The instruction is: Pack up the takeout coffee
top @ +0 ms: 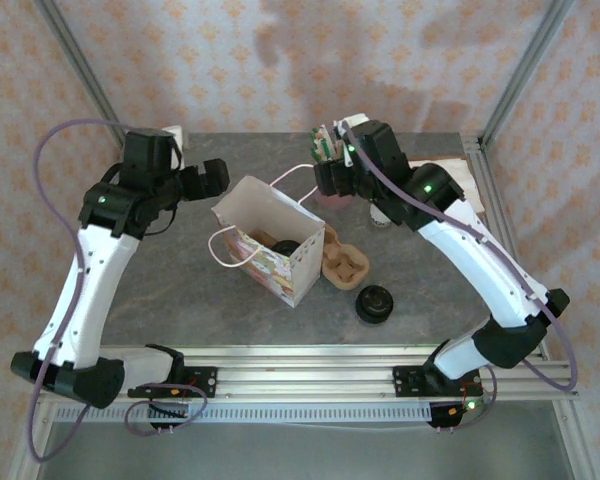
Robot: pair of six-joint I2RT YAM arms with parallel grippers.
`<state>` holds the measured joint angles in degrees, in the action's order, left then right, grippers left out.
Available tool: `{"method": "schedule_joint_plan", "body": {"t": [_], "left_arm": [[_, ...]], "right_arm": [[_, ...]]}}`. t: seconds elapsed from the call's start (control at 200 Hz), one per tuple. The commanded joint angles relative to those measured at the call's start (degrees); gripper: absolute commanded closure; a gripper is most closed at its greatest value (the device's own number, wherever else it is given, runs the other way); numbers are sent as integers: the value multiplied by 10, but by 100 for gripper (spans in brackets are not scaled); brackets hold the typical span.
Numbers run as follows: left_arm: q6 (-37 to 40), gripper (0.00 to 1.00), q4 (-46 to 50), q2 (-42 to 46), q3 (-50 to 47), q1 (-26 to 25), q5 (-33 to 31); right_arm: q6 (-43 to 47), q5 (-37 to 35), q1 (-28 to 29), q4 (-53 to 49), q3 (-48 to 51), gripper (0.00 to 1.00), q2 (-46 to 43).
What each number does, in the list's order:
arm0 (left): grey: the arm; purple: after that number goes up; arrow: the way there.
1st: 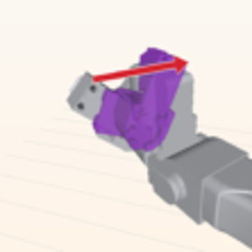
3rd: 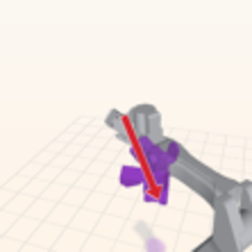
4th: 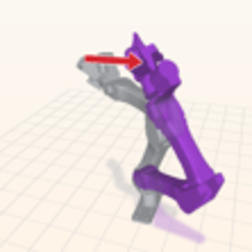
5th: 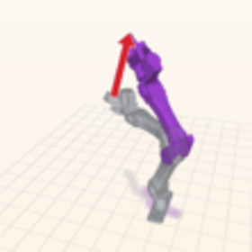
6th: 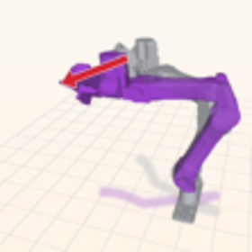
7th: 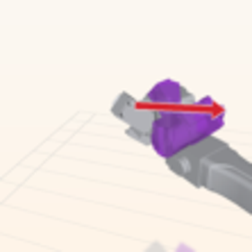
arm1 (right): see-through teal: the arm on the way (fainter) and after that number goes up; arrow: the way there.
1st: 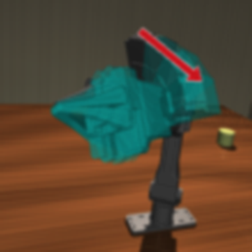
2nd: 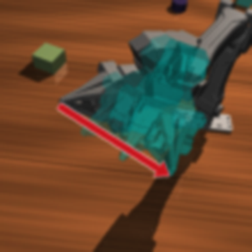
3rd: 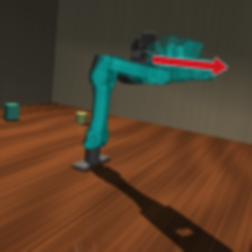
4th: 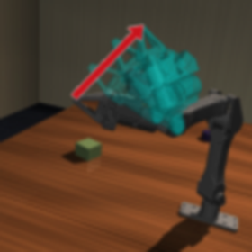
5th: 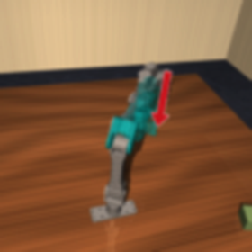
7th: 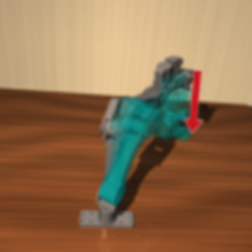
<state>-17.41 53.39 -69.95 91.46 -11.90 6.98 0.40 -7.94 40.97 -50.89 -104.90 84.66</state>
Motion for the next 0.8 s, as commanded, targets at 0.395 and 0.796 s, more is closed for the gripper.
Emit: {"method": "schedule_joint_plan", "body": {"t": [0.395, 0.796], "left_arm": [[8, 0, 9, 110, -75, 0, -84], [6, 1, 24, 132, -119, 0, -43]], "right_arm": [[-90, 192, -192, 152, 78, 27, 25], [-50, 208, -202, 178, 88, 40, 65]]}}
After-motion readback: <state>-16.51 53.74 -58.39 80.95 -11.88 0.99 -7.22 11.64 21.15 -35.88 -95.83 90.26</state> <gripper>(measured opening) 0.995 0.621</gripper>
